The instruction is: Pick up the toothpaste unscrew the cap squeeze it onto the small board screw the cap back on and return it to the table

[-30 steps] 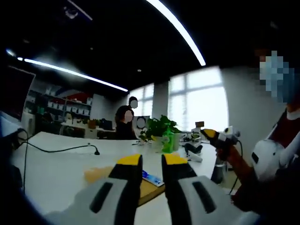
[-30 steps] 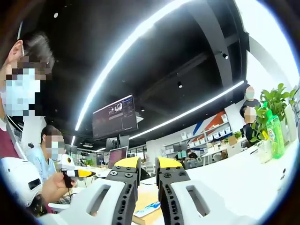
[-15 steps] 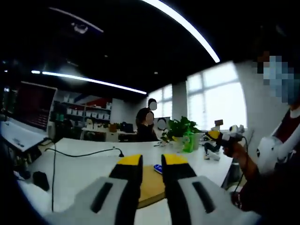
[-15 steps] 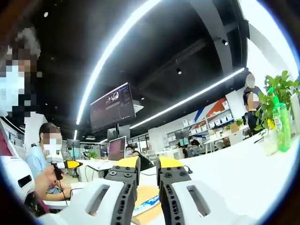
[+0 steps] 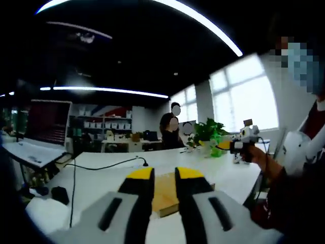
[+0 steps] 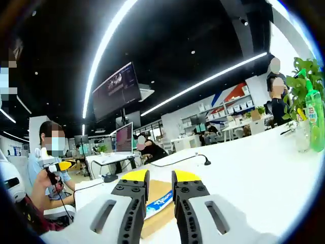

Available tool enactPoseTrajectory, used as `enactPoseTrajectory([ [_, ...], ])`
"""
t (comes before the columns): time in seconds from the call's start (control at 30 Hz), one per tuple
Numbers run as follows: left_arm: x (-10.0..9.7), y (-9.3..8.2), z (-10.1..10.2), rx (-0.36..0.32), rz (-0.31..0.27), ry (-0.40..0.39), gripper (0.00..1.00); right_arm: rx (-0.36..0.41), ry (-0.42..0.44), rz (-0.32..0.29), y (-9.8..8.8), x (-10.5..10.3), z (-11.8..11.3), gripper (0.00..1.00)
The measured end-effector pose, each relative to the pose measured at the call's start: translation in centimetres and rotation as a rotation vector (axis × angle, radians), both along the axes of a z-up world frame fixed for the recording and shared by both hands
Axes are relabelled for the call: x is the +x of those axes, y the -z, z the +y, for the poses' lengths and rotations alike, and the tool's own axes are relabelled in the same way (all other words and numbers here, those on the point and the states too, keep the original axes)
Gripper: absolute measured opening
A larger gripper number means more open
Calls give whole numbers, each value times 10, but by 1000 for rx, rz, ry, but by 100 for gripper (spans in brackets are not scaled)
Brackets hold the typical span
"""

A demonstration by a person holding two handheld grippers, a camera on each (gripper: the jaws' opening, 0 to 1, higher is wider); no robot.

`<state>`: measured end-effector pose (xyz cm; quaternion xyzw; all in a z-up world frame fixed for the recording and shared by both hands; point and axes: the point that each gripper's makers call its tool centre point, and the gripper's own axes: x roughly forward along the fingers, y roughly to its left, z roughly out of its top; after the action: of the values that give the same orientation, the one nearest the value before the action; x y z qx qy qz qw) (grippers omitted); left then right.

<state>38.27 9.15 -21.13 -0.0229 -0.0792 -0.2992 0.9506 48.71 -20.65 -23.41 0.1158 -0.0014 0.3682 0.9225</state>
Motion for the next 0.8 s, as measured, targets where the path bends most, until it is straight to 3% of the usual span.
enactPoseTrajectory([
  [0.13, -9, 10, 13, -10, 19, -20, 17, -45, -33, 119, 35, 13, 20, 20],
  [0.23, -18, 17, 28, -8, 35, -38, 17, -77, -35, 161, 51, 22, 33, 27],
  [0.33, -22, 20, 40, -11, 34, -56, 17, -103, -25, 159, 57, 24, 47, 35],
  [0.5, -26, 19, 47, -17, 5, -74, 17, -196, -37, 198, 75, 31, 74, 35],
  [0.8, -34, 17, 60, -41, -20, -90, 17, -294, 24, 239, 95, 49, 85, 45],
])
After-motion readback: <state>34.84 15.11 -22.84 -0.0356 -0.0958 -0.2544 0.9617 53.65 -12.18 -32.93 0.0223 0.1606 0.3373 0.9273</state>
